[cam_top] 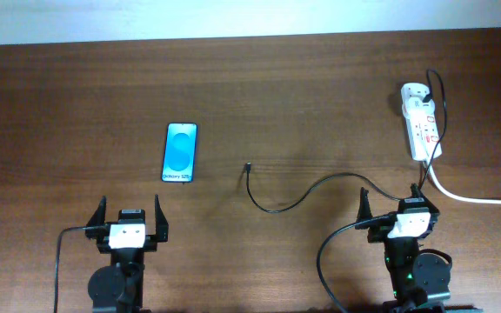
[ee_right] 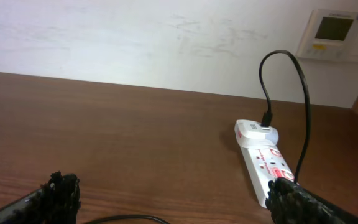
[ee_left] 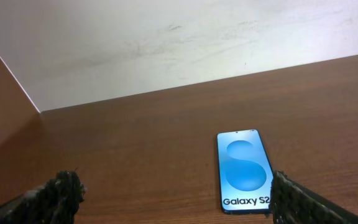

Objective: Plug charger to phone and switch on socket
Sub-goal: 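Move the left gripper toward the blue phone and the right toward the cable, then lower the left gripper over the phone's top edge and close on it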

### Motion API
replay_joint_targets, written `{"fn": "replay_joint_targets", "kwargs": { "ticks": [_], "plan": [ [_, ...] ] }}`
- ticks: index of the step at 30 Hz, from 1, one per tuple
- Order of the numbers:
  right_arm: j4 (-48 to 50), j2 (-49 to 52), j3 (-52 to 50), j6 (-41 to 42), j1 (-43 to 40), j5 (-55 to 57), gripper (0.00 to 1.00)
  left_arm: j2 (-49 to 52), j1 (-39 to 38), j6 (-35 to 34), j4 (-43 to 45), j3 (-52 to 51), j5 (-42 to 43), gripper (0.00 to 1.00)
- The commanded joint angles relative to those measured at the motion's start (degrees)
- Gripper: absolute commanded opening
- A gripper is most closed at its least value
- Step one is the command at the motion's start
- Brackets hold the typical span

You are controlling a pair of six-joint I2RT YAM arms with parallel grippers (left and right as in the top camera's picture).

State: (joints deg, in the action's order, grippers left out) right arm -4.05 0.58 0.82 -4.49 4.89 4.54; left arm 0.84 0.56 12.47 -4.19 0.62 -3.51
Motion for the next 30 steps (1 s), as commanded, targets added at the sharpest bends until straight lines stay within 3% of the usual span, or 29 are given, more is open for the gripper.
{"fn": "replay_joint_targets", "kwargs": {
  "ticks": [1, 6, 11, 16, 21, 30],
  "plan": [
    [0.04, -0.39, -0.50, 0.00, 0.35, 1.95, 0.98, -0.55, -0.02, 0.70, -0.24, -0.09, -0.61, 0.99],
    [0.24, -0.39, -0.50, 0.00, 0.35, 2.01, 0.99, -0.55, -0.02, 0.70, 0.50, -0.09, 1.92, 0.99],
    [9.51, -0.39, -0.50, 0.85, 0.35, -2.56, 0.99, -0.26, -0.02, -0.85, 1.09, 0.02, 5.29, 0.99],
    [9.88, -0.15, 0.61, 0.85, 0.35, -4.37, 0.99, 3.85, -0.02, -1.90, 1.07, 3.61, 7.15, 0.99],
    [9.70, 5.77, 5.42, 0.87, 0.35, -8.04, 0.98, 17.90, -0.02, -1.90, 0.61, 14.14, 8.70, 0.99],
    [-1.90, 30.01, 25.73, 0.85, 0.35, -10.86, 0.98, 47.19, -0.02, -1.90, -7.39, 36.85, 11.93, 0.99]
  ]
}}
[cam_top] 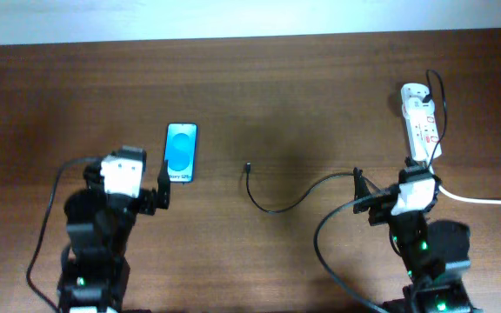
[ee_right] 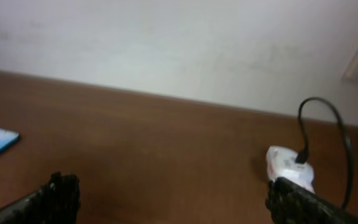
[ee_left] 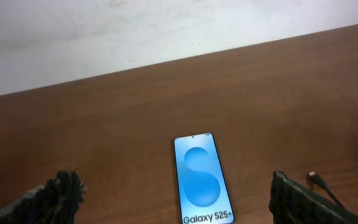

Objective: Plug charger to phone and switch on socket
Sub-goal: 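Lower the left gripper over the phone's top edge and close on it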

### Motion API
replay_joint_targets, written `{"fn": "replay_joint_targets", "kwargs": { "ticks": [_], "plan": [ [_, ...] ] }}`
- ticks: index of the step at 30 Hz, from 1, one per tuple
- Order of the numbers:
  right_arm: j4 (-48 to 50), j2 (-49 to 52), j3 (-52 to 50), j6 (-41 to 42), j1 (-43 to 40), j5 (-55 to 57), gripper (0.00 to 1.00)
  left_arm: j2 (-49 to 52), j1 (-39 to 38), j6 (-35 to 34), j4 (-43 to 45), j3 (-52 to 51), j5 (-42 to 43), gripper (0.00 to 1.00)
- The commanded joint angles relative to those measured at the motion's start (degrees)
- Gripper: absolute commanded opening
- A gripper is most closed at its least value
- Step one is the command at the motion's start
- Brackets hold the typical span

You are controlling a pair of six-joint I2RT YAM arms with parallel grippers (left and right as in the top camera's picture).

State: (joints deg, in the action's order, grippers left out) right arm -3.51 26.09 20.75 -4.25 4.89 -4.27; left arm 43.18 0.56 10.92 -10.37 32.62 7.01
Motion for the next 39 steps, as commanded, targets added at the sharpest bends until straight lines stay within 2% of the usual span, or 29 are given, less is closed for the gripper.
{"fn": "replay_joint_targets", "kwargs": {
  "ticks": [1, 7, 11, 18, 21, 24, 27, 32, 39],
  "plan": [
    [-4.83, 7.34, 8.59, 0.61, 0.35, -2.89, 0.99, 7.72, -0.02, -0.33, -2.49, 7.08, 2.25, 0.99],
    [-23.12, 26.51, 27.96, 0.61, 0.35, -2.86, 0.98, 27.65, -0.02, -0.33, -19.32, 26.56, 4.87, 0.99],
    [-32.41, 36.04, 37.90, 0.61, 0.35, -6.12, 0.99, 36.41, -0.13, -0.33, -29.07, 36.04, 4.85, 0.99],
    [-33.16, 42.99, 38.32, 0.59, 0.35, -12.26, 0.99, 38.47, -0.13, -0.52, -28.20, 36.15, 7.89, 0.99],
    [-33.35, 43.74, 38.32, 0.57, 0.35, -12.00, 0.98, 38.69, -0.59, -2.75, -27.61, 36.15, 7.58, 0.99],
    [-33.24, 43.74, 38.32, 0.59, 0.35, -12.00, 0.99, 41.72, -2.32, -7.34, -26.51, 36.54, 2.08, 0.99],
    [-33.20, 43.74, 38.32, 0.59, 0.35, -12.02, 0.98, 47.04, -3.41, -9.70, -27.06, 40.92, 1.73, 0.99],
    [-33.68, 43.74, 38.32, 0.63, 0.35, -12.02, 0.98, 55.98, -6.21, -13.18, -33.40, 49.94, -4.09, 0.99],
    [-34.88, 43.74, 38.32, 0.68, 0.35, -12.02, 0.98, 57.24, -6.16, -16.57, -34.42, 50.10, -4.07, 1.00]
  ]
}}
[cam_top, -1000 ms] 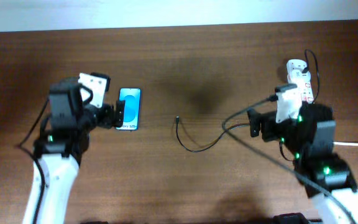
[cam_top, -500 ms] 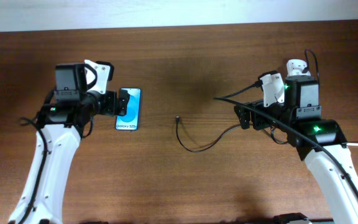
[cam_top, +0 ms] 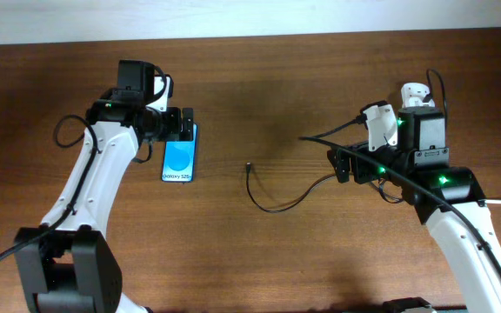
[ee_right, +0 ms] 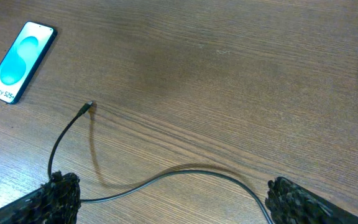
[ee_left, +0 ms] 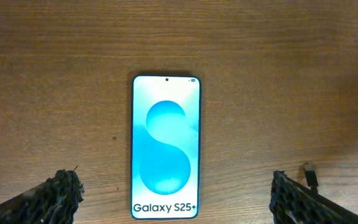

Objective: Plug charger to phone and switch on socket
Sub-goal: 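Lower the left gripper over the phone's top edge and close on it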

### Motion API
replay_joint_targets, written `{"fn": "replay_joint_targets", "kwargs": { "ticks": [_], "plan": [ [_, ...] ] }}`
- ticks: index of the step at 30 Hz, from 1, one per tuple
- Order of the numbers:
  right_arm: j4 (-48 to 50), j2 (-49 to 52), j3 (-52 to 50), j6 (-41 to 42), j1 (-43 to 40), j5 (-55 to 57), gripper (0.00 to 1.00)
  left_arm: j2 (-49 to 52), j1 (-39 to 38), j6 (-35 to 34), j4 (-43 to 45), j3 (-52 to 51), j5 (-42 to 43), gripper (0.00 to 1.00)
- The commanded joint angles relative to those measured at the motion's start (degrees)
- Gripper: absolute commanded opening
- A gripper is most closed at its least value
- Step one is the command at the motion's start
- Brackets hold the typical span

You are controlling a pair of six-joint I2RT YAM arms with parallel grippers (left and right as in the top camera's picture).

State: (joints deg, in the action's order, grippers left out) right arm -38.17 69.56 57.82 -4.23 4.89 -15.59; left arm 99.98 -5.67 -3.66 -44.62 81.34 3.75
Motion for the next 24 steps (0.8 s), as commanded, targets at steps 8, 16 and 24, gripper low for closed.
{"fn": "replay_joint_targets", "kwargs": {
  "ticks": [8, 16, 24],
  "plan": [
    [-0.28, 0.35, 1.25, 1.73, 0.35, -0.72, 0.98, 7.61, 0.07, -2.12, 0.59, 1.38, -2.10, 1.00],
    [-0.94, 2.89, 1.25, 3.26, 0.35, -0.72, 0.98, 14.36, -0.37, -2.12, 0.63, 1.38, -2.08, 1.00],
    [-0.63, 6.73, 1.25, 3.19, 0.35, -1.81, 0.99, 18.43, -1.60, -2.10, 2.25, 1.38, -2.36, 0.99]
  ]
}}
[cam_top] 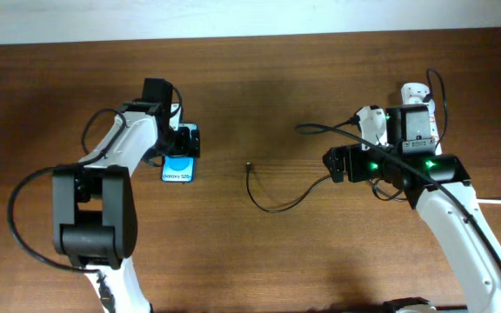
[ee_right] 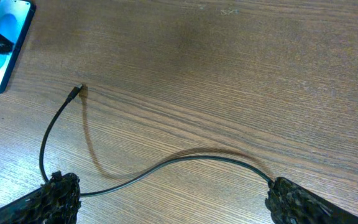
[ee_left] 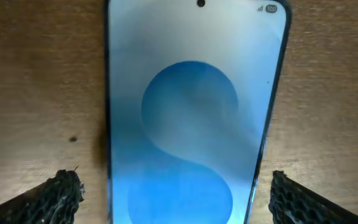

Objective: Plug charger to phone and switch on socket
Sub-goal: 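Lower the left gripper over the phone's top edge and close on it, then lift the phone with the left gripper and tilt it upright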

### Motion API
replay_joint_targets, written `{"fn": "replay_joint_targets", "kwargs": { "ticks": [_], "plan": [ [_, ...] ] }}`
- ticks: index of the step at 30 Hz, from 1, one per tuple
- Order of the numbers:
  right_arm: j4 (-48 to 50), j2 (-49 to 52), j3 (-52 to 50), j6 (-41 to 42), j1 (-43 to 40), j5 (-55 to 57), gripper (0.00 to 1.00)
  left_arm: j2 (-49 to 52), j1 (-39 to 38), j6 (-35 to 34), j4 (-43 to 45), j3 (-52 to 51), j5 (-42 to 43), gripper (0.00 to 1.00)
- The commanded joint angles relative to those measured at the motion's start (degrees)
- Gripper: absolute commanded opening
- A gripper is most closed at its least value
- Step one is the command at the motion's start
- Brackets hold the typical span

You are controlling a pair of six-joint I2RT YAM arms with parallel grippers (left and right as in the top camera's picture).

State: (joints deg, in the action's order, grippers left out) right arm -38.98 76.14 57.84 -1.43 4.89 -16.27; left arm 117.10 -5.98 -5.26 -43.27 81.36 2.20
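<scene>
The phone (cam_top: 178, 162) lies face up on the table, its blue screen lit. My left gripper (cam_top: 183, 141) is open and low over its far half. In the left wrist view the phone (ee_left: 191, 124) fills the frame, with the fingertips (ee_left: 59, 194) just outside its long edges. The black charger cable (ee_right: 166, 163) curves across the wood, and its free plug tip (ee_right: 76, 92) lies right of the phone. My right gripper (ee_right: 176, 202) hangs open above the cable's middle, empty. The charger adapter (cam_top: 411, 89) sits in the white socket strip, which is mostly hidden by the right arm.
A white mains lead (cam_top: 498, 202) runs off the right edge. The cable's free tip (cam_top: 247, 167) lies on bare wood between the two arms. The table's back edge meets a white wall (cam_top: 250, 17).
My left gripper has dropped close over the phone, which now fills its view. The right gripper has come a little nearer the cable. Phone and cable have not moved.
Both arms stood folded at the table's front edge with open grippers. Then they were raised, with the phone and the socket in their views. Then the left was above the phone and the right above the cable. Now the left straddles the phone.
</scene>
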Motion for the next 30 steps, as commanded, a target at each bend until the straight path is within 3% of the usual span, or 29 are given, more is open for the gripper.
{"fn": "replay_joint_targets", "kwargs": {
  "ticks": [1, 3, 12, 16, 22, 30],
  "plan": [
    [0.17, 0.15, 1.22, 0.42, 0.35, -1.14, 0.99, 1.31, -2.08, -0.52, 1.44, 1.36, -2.12, 0.99],
    [0.13, 0.15, 1.22, 0.42, 0.35, -1.14, 0.99, 1.31, -2.95, -0.50, 1.51, 1.29, -5.42, 1.00],
    [-0.33, 0.15, 1.22, 0.39, 0.35, -1.11, 0.98, 4.11, -2.97, -0.90, 2.62, 1.22, -5.57, 1.00],
    [-0.46, 0.15, 1.22, 0.42, 0.35, -1.11, 0.99, 4.63, -2.97, -4.83, 0.50, 1.25, -3.74, 0.98],
    [-0.92, 0.15, 1.22, 0.42, 0.35, -1.11, 0.98, 4.63, -2.97, -4.76, -5.51, 1.27, -0.48, 0.93],
    [-1.25, 0.15, 1.22, 0.42, 0.35, -1.14, 0.98, 4.83, -2.93, -4.11, 2.47, 1.31, -1.14, 0.93]
  ]
}}
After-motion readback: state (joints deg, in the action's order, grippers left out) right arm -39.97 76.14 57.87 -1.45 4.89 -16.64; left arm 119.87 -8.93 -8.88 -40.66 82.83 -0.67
